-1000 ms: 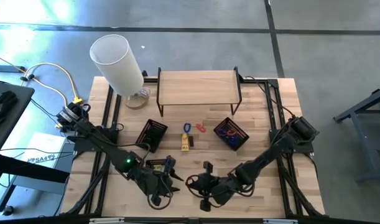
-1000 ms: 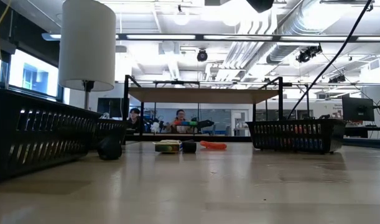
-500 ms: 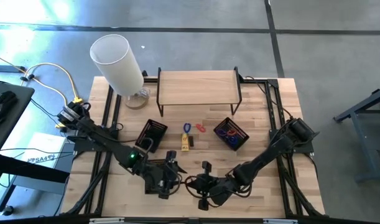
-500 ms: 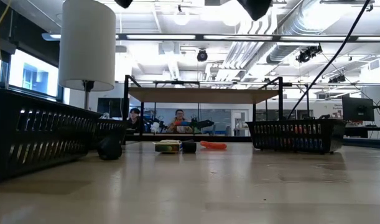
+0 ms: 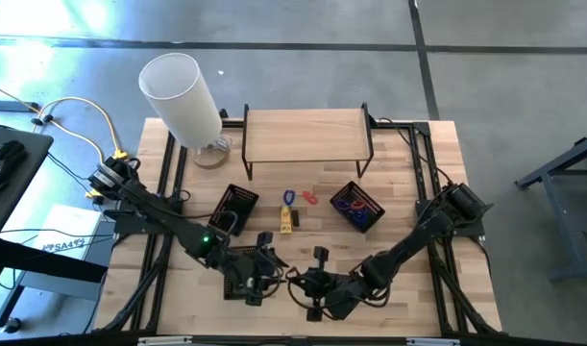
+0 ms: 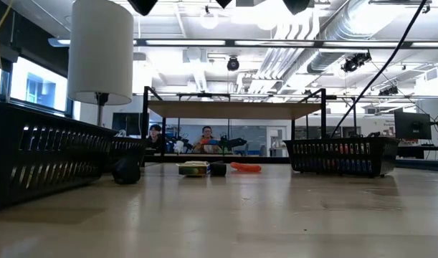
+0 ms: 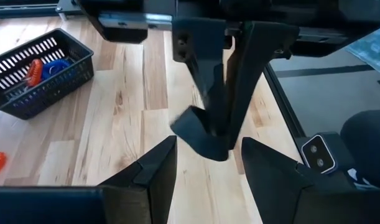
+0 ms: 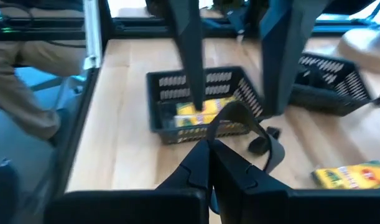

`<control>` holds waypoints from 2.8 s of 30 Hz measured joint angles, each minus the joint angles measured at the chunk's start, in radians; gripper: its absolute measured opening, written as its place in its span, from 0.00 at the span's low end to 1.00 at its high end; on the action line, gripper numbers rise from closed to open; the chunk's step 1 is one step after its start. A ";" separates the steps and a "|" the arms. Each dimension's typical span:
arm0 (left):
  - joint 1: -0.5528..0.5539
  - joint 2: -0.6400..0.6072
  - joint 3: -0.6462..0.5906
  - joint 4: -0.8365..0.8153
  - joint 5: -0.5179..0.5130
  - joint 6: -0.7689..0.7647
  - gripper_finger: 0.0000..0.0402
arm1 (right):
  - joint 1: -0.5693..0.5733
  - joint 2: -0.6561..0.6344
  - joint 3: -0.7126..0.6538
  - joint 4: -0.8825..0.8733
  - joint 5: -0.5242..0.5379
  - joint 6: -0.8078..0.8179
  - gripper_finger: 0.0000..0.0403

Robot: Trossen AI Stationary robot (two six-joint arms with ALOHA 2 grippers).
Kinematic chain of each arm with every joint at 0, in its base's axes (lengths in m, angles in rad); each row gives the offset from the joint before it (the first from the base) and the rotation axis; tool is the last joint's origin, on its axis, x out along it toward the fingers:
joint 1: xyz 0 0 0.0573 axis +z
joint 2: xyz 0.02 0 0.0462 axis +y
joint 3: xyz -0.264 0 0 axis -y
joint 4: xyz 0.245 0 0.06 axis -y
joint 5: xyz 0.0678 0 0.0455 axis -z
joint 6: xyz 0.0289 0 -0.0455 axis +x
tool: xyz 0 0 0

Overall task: Pick & Place Office Desk Supplies
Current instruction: Put the top right black rubber band into the top left black bin

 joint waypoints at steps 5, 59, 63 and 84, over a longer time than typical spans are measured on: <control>0.011 0.000 0.000 0.001 0.000 0.000 0.43 | -0.006 0.000 0.000 0.002 0.018 -0.029 0.01; 0.014 0.001 0.000 -0.026 -0.009 0.033 0.01 | -0.021 0.008 0.000 0.015 -0.101 -0.033 0.21; 0.013 0.001 0.000 -0.034 -0.007 0.026 0.01 | 0.001 -0.014 0.000 0.005 -0.072 -0.052 0.30; 0.051 -0.230 0.011 -0.723 -0.012 -0.318 0.01 | 0.111 -0.041 0.000 0.010 -0.006 -0.116 0.30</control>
